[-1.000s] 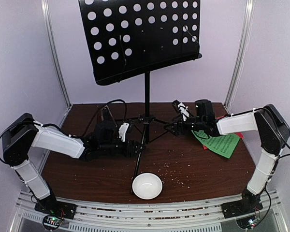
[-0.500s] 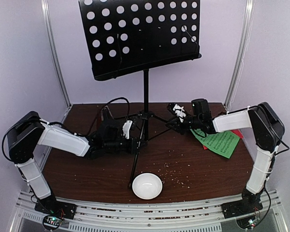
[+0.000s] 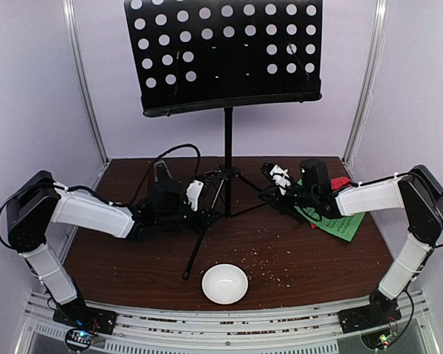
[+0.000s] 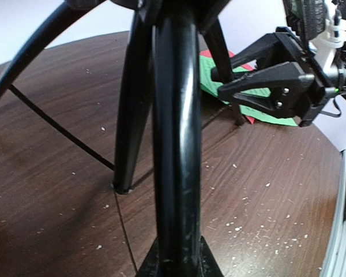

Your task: Pack up the instrument practice props

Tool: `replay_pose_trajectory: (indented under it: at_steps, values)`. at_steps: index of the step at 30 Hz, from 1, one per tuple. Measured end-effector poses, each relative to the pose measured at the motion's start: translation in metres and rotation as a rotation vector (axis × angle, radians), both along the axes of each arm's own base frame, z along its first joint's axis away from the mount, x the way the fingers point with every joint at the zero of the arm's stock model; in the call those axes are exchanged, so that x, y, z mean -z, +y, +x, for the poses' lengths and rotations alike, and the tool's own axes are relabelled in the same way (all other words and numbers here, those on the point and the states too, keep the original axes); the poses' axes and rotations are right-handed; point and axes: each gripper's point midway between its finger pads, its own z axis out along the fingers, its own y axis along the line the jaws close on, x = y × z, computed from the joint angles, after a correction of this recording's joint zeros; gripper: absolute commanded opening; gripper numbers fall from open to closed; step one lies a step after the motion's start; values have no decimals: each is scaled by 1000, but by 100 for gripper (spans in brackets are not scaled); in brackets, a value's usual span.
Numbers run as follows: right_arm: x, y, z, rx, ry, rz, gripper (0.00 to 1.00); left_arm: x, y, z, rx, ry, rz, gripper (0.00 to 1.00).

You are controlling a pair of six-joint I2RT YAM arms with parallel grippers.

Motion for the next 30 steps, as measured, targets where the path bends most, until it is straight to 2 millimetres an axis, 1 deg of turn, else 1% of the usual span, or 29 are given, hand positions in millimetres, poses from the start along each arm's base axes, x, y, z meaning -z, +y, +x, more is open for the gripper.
replay_pose_trajectory:
  at_steps: [8, 12, 16, 21, 24, 30]
  values:
    - [-4, 5, -17, 39, 25, 47, 0, -3, 9, 5, -7, -69, 69, 0]
    - [-8, 7, -24, 62, 32, 88, 0, -9, 11, 7, -8, -93, 73, 0]
    - [-15, 9, -30, 74, 36, 133, 0, -20, 13, 8, -9, -118, 65, 0]
    - [-22, 14, -31, 88, 19, 155, 0, -38, 17, 13, -25, -160, 33, 0]
    - [-21, 15, -32, 92, 16, 148, 0, -37, 18, 12, -23, -171, 34, 0]
    - [-14, 23, -41, 71, 10, 111, 0, -23, 27, 5, -15, -213, 22, 0]
